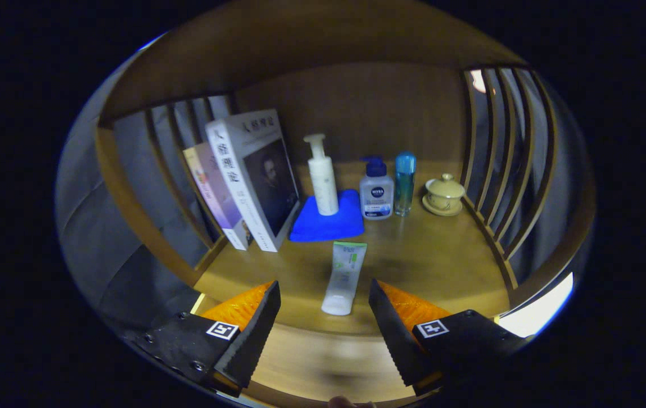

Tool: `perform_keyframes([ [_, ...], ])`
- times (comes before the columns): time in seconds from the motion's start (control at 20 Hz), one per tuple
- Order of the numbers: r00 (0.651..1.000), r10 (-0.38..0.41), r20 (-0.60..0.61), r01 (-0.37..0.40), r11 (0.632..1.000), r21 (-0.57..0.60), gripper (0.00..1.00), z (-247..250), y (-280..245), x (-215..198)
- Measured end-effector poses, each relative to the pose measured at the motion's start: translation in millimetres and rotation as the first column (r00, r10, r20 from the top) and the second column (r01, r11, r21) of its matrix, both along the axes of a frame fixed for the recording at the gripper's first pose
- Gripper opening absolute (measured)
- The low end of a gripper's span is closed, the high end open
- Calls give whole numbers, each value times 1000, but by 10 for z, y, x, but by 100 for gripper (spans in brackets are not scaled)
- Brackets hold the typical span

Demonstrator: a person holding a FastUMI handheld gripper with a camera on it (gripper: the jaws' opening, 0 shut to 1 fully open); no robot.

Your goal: Pull open the drawer, take out the items inside it, and place them on the countertop above the cabinet.

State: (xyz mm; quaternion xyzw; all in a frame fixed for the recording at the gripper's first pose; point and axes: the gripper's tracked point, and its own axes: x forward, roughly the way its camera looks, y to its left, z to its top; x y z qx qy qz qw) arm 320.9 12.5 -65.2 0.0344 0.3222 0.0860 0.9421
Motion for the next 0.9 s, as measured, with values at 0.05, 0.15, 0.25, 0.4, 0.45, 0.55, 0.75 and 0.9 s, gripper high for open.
perform_keyframes([
  [0.05, 999, 2, 41, -2, 1000, 6, 98, 71, 31, -118],
  [0.15, 993, -22, 113, 19, 999, 27, 98, 194, 32, -359],
  [0.25, 981, -58, 186, 49, 997, 55, 98, 316, 20, -575],
  [0.4, 953, -127, 274, 114, 992, 62, 98, 403, -86, -911],
  [0.45, 944, -140, 298, 128, 990, 58, 98, 407, -102, -1034],
  [0.55, 930, -142, 340, 132, 990, 51, 98, 406, -78, -1257],
  [0.75, 895, -169, 414, 161, 986, 54, 98, 364, -35, -1704],
  [0.9, 870, -162, 466, 147, 987, 69, 98, 299, 97, -1949],
])
